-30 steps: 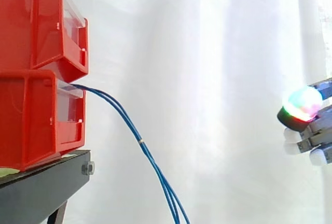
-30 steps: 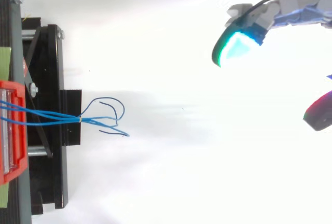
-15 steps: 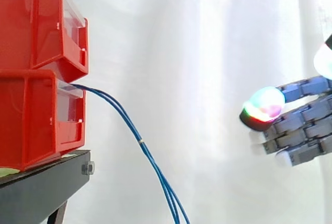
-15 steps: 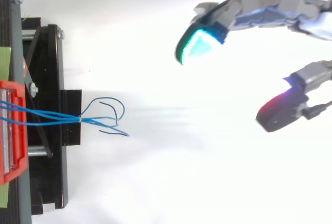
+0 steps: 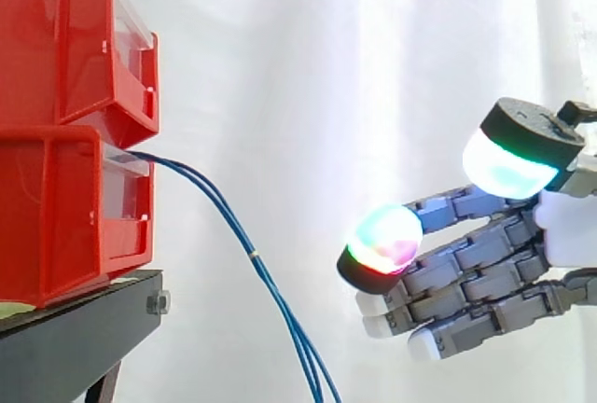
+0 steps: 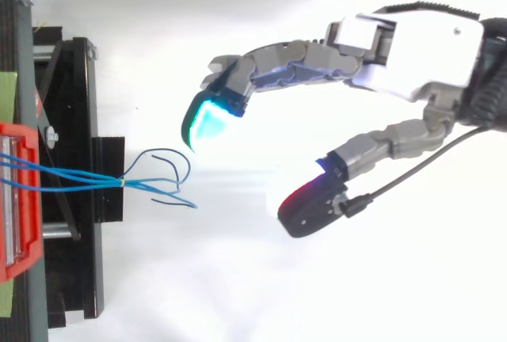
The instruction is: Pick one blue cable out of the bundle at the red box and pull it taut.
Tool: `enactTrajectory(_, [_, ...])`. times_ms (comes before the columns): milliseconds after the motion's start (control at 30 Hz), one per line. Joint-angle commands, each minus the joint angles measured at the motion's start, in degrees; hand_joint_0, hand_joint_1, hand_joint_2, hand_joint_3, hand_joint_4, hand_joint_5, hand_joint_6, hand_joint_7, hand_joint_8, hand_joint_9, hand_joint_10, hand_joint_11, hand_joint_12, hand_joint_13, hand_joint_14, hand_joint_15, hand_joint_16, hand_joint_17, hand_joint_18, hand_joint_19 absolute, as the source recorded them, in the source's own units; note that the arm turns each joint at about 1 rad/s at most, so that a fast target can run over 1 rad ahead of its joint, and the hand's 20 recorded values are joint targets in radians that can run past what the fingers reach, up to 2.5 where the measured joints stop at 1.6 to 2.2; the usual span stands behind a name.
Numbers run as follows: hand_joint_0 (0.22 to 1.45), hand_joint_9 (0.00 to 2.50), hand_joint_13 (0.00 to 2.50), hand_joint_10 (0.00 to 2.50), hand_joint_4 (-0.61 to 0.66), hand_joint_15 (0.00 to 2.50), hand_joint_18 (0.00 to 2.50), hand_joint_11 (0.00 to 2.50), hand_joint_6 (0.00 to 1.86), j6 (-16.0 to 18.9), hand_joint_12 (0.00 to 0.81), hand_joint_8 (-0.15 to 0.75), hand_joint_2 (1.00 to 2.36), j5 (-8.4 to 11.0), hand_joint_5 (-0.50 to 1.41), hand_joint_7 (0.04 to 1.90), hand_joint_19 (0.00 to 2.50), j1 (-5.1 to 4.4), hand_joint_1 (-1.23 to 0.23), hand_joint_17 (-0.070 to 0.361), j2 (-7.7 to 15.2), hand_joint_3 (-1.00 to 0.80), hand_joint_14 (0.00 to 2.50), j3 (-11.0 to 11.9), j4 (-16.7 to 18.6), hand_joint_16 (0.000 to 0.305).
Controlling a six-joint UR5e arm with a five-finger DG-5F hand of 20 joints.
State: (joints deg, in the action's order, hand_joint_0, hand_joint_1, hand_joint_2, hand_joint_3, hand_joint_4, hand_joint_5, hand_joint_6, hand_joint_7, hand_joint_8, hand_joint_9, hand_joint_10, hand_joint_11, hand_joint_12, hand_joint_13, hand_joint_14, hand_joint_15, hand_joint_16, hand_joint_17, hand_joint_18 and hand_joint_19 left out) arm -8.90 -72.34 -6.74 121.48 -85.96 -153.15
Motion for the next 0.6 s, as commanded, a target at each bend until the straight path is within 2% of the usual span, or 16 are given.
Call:
enactTrajectory(0, [0.57,0.31,0.14,0.00,0.35,0.03,0.26,0.00,0.50,0.20,0.380,0.300,1.00,0.01,-0.16,0.89,0.17,-0.12,-0.80,0.128,0.60,-0.47,0.00,0.62,0.30,0.057])
enactTrajectory(133, [0.57,0.31,0.13,0.00,0.35,0.03,0.26,0.00,0.50,0.02,0.381,0.300,1.00,0.62,-0.16,0.89,0.17,-0.21,-0.80,0.128,0.68,-0.47,0.00,0.71,1.97,0.057])
enactTrajectory(267, [0.58,0.31,0.13,0.00,0.35,0.03,0.26,0.01,0.50,0.11,0.380,0.299,1.01,1.06,-0.16,0.92,0.16,-0.29,-0.81,0.127,2.27,-0.41,0.00,1.33,2.77,0.057])
enactTrajectory(300, [0.58,0.31,0.13,0.00,0.35,0.03,0.26,0.01,0.50,0.20,0.379,0.298,1.01,0.97,-0.16,0.92,0.16,-0.21,-0.80,0.127,2.62,-0.40,0.00,1.85,2.68,0.057])
enactTrajectory(333, [0.58,0.31,0.13,0.00,0.35,0.03,0.25,0.01,0.50,0.55,0.379,0.298,1.01,0.80,-0.16,0.92,0.16,0.06,-0.80,0.127,3.76,-0.38,0.00,3.35,2.06,0.056])
enactTrajectory(400, [0.59,0.31,0.13,0.00,0.35,0.03,0.25,0.01,0.50,0.81,0.378,0.297,1.01,0.62,-0.16,0.93,0.16,0.23,-0.80,0.127,4.20,-0.36,0.00,4.75,1.36,0.056])
enactTrajectory(467, [0.59,0.30,0.13,0.00,0.35,0.03,0.25,0.01,0.50,1.07,0.378,0.297,1.01,0.53,-0.16,0.94,0.17,0.23,-0.80,0.127,5.08,-0.34,0.00,5.81,0.30,0.056])
enactTrajectory(567, [0.59,0.30,0.13,0.00,0.35,0.03,0.25,0.00,0.50,1.43,0.378,0.297,1.01,0.62,-0.16,0.96,0.17,0.32,-0.79,0.127,6.05,-0.34,0.00,6.86,0.74,0.056])
